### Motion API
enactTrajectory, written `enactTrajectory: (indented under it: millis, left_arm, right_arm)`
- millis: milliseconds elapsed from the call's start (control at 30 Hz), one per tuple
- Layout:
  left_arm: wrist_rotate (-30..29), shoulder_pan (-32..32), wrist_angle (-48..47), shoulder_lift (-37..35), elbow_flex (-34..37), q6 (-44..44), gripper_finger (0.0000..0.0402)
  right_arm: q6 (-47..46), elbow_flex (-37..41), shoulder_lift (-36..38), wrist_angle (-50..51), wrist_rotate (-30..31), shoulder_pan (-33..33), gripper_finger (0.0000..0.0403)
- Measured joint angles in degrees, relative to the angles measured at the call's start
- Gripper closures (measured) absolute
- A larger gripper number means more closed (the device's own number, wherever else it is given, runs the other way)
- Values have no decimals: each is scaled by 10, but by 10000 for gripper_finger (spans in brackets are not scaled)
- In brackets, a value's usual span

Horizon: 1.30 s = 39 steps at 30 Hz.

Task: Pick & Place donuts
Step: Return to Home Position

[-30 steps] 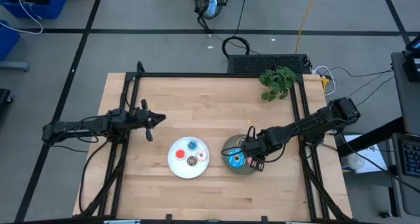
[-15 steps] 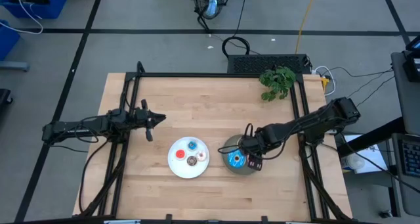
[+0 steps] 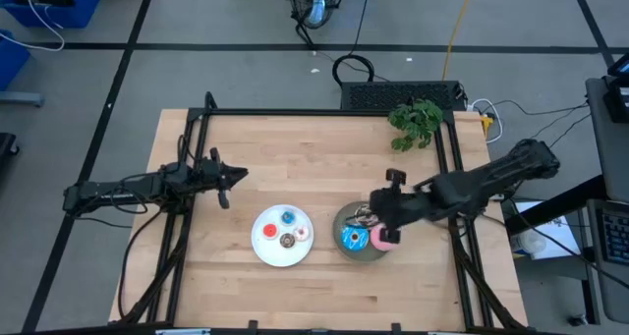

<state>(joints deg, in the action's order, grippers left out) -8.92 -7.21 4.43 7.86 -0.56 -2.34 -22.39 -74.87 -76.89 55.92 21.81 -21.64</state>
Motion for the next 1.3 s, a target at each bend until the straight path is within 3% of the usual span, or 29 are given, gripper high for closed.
enactTrajectory:
  millis: [100,200,333,500,600,967,1133,1300]
  left_arm:
    - [28,0,0,0,0,31,360]
    - [38,0,0,0,0,38,363]
    - [39,0,0,0,0,55,394]
    - [40,0,1,0,0,68,396]
    - [46,1,2,-1,0,79,397]
    - [63,1,44,-1,0,102,399]
    - [61,1,53,-1,0,87,399]
    - [114,1,64,-1,0,82,398]
  right_arm:
    - [54,29,65,-70,61,-31,393]
    - [91,91,149,-152,114,-47,394]
    - [140,215,280,-270,118,-34,401]
    - [225,393,434,-486,111,-29,402]
    - [226,454,506,-489,111,-17,403]
    - [245,563,729,-475,64,-4,403]
    - [246,614,769,-474,50,-4,403]
    - [276,632,768,-475,51,-4,403]
